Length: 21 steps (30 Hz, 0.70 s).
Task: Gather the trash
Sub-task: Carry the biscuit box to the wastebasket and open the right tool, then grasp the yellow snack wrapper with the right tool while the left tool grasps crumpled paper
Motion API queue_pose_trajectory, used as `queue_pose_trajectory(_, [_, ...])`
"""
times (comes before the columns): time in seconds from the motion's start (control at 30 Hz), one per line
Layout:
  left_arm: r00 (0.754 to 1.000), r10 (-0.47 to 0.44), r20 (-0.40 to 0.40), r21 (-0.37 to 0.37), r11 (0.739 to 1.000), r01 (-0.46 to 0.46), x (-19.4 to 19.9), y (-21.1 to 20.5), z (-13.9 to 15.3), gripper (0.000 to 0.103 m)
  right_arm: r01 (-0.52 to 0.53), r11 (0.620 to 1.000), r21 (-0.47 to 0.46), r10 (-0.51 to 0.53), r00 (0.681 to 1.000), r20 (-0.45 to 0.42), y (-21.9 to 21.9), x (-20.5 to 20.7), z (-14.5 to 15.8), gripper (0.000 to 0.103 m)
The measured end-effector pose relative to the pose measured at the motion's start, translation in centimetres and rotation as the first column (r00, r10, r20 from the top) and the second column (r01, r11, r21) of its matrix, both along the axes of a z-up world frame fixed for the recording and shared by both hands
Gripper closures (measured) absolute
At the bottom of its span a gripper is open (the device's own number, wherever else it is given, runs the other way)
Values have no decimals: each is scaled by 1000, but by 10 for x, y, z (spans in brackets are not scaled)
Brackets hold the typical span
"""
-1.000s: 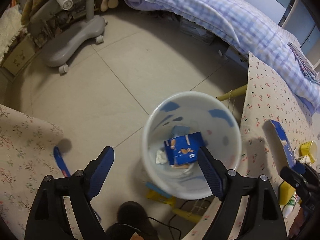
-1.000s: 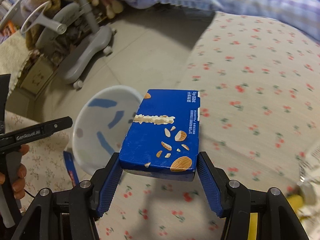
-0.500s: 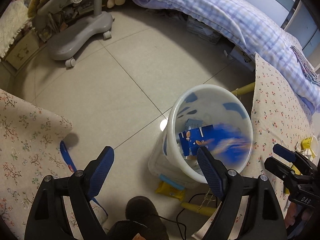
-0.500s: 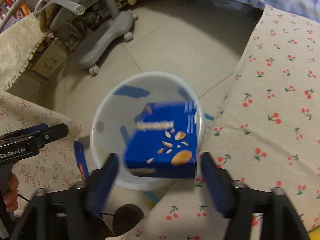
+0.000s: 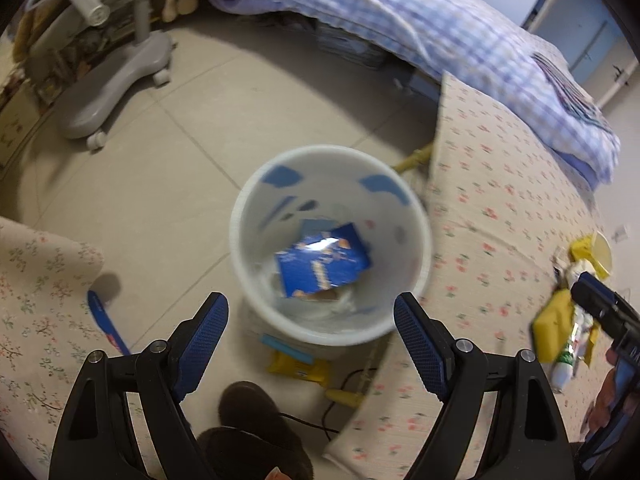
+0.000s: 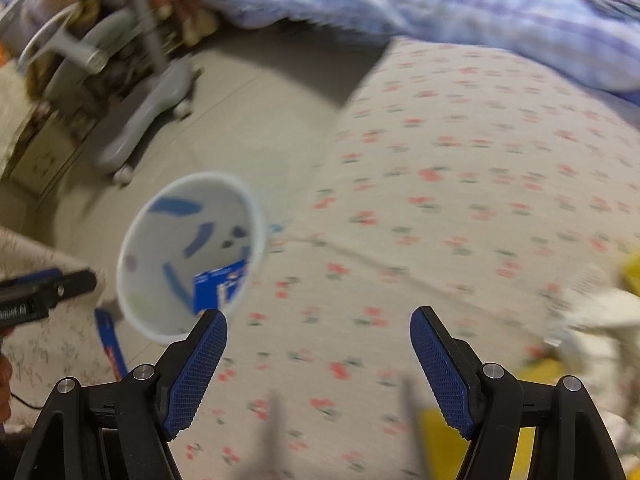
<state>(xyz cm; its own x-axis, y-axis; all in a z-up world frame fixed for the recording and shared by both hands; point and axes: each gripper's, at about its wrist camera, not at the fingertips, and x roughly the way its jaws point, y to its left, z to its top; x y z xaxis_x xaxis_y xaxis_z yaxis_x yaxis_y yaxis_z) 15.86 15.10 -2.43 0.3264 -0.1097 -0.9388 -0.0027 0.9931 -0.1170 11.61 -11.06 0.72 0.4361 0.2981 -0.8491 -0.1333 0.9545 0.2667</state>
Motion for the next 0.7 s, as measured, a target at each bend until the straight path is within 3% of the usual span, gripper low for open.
queue_pose_trajectory(0.37, [989, -148, -10, -15, 989, 148, -11, -86, 3, 16, 227, 974, -6, -227, 974, 11, -122, -43, 21, 22])
queue_pose_trajectory(0.7, [971, -239, -4, -32, 971, 238, -15, -151, 9, 16, 429, 903, 32, -424, 899, -114, -230, -87, -5, 22])
